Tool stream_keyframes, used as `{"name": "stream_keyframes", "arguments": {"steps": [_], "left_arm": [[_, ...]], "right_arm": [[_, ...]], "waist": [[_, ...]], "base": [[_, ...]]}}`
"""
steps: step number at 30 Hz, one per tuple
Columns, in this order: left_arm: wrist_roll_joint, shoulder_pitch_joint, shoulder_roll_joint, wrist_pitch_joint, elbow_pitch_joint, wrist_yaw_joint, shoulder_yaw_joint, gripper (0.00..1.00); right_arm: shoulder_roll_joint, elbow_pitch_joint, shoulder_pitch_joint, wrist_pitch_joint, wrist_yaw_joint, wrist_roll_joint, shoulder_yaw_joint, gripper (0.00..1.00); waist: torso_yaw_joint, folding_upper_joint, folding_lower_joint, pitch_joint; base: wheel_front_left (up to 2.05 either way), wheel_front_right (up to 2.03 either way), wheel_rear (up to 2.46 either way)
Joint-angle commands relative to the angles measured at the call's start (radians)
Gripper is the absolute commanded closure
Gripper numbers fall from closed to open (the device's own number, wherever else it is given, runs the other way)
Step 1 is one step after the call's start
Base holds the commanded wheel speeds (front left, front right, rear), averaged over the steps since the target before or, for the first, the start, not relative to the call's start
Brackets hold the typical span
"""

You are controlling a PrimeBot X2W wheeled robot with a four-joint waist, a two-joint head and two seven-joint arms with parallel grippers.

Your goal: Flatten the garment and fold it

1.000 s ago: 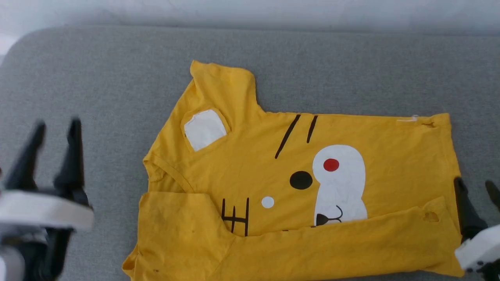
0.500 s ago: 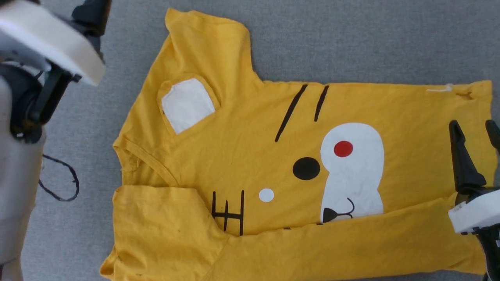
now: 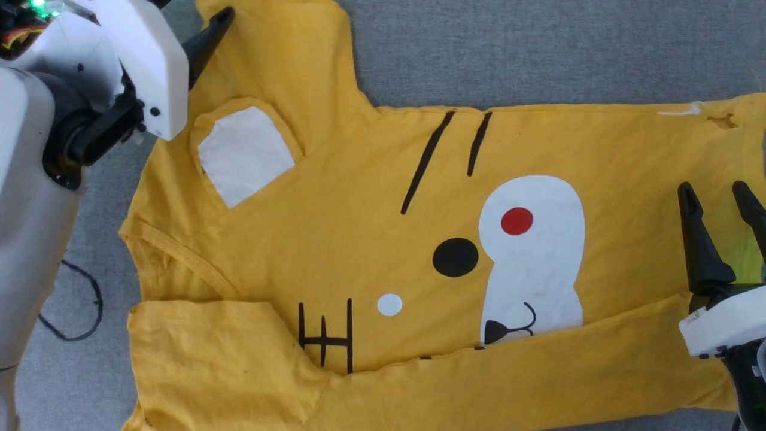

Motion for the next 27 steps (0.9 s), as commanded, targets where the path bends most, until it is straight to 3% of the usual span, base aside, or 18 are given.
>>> {"name": "stream_keyframes", "arguments": {"steps": [1,3,5,13,20,27], "left_arm": [[-0.011,-0.017,0.011,0.01,0.01,-0.006,-0.005,0.0],[-0.01,-0.018,0.02,0.014,0.02,-0.006,-0.012,0.02],[-0.007,-0.015,0.026,0.009,0.032,-0.006,-0.02,1.0],[-0.043,-0.007,0.033,-0.057,0.062,-0.007,-0.045,1.0],[-0.057,-0.002,0.019,-0.122,0.091,-0.005,-0.029,1.0],[-0.071,0.017,0.023,-0.147,0.083,0.0,-0.018,1.0]], "right_arm": [[0.0,0.003,-0.012,-0.005,-0.001,0.009,0.001,0.0],[0.0,0.004,-0.012,-0.006,-0.001,0.011,0.003,0.0],[0.0,0.003,-0.013,-0.006,-0.001,0.012,0.002,0.0],[0.0,-0.037,-0.056,0.015,-0.001,0.003,0.005,0.0],[-0.034,-0.117,-0.248,0.116,-0.001,-0.04,-0.011,0.0],[-0.101,-0.004,-0.421,0.297,-0.001,-0.001,-0.075,0.0]], "waist": [[-0.012,0.0,-0.0001,0.007],[-0.018,0.0,-0.0001,0.011],[-0.024,0.0,-0.0001,0.014],[-0.033,0.0,-0.0001,0.01],[-0.02,0.0,-0.0001,-0.024],[0.005,0.0,-0.0001,-0.028]], "base": [[0.0,0.0,0.0],[0.0,0.0,0.0],[0.0,0.0,0.0],[0.0,0.0,0.0],[0.0,0.0,0.0],[0.0,0.0,0.0]]}}
